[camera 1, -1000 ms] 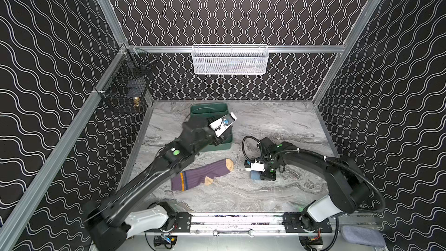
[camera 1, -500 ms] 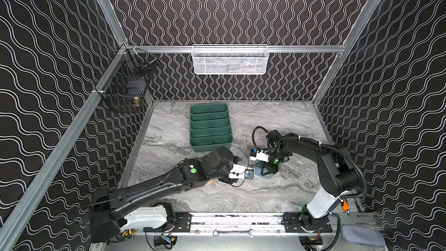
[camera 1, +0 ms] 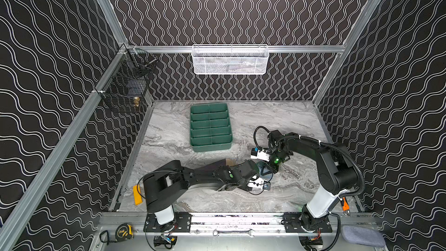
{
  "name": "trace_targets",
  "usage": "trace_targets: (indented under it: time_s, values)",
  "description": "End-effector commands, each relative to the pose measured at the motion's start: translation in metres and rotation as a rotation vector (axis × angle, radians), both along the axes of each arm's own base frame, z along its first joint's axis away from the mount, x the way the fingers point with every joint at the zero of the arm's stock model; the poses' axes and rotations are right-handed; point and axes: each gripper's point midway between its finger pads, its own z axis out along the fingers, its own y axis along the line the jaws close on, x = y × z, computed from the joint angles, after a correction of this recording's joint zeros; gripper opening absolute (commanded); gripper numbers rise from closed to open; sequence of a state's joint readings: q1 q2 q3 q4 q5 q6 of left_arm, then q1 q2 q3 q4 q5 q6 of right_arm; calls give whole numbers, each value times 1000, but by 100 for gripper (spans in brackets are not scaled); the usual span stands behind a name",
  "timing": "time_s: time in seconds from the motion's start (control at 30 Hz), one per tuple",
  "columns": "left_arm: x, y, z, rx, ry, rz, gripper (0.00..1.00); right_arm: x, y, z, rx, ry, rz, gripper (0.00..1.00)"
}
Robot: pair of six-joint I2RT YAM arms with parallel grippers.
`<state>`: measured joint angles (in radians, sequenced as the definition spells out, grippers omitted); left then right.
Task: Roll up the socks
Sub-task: 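Lower the left gripper and regrasp the rolled cuff beside the right gripper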
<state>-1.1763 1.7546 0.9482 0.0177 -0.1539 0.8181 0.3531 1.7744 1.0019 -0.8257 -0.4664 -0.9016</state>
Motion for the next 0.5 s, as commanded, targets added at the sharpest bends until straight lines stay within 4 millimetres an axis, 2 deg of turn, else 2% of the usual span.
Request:
trace_targets:
  time_s: [0.0,0.17,0.3,0.43,0.47]
  values:
    - [12,-14,-3,-29,-59,3,58,22,-12,-21,-96,-108,16,0]
    - [22,-17,-19,-18,-100,32,57,20,-9,-19,-78,-96,12,0]
    - [32,-17,-15,-52,-166,62,58,18,-8,-20,-69,-79,7,0]
    - [30,-18,-18,-45,-168,37,61,15,-7,-21,-67,-61,9,0]
    - [31,-20,-19,-46,-172,36,61,22,-3,-16,-54,-77,8,0]
